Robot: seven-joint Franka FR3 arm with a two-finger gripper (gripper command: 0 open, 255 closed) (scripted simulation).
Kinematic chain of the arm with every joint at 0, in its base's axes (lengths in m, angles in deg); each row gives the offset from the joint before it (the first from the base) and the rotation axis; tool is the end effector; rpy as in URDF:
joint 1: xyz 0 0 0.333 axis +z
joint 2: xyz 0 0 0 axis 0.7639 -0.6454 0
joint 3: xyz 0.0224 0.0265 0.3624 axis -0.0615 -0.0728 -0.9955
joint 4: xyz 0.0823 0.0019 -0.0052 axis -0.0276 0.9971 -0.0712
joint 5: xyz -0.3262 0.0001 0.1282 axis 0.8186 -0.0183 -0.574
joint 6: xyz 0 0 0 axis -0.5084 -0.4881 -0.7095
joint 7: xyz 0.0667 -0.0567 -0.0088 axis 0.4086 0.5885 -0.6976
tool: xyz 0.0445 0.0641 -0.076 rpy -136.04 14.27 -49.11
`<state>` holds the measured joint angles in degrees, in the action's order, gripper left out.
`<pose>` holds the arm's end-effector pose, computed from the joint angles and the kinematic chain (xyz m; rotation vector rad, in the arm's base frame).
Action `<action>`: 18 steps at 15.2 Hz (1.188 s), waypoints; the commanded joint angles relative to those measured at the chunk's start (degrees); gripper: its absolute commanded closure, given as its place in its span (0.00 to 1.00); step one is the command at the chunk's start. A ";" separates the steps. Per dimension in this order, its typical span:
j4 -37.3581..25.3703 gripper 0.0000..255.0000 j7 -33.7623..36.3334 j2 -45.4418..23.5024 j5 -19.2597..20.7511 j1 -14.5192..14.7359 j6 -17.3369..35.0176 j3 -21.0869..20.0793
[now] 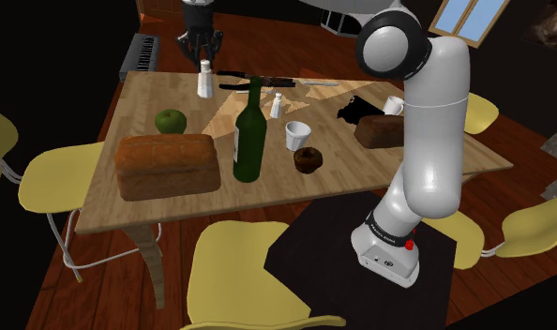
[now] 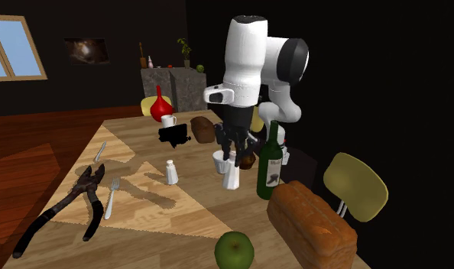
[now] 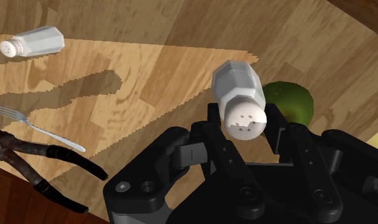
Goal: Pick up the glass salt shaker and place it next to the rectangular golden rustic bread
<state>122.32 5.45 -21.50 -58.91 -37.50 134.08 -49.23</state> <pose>0.6534 0.1382 0.5891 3.0415 -0.1172 0.0326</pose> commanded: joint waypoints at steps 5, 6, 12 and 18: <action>6.28 1.00 0.50 1.08 0.03 -0.09 5.22 -0.03; 7.25 1.00 0.58 1.21 0.04 -0.11 6.06 -0.03; 12.46 1.00 1.02 1.59 0.11 -0.20 10.87 -0.03; 16.73 1.00 1.44 1.37 0.23 -0.26 15.34 -0.01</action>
<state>138.19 6.68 -20.14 -58.72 -37.84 148.55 -49.21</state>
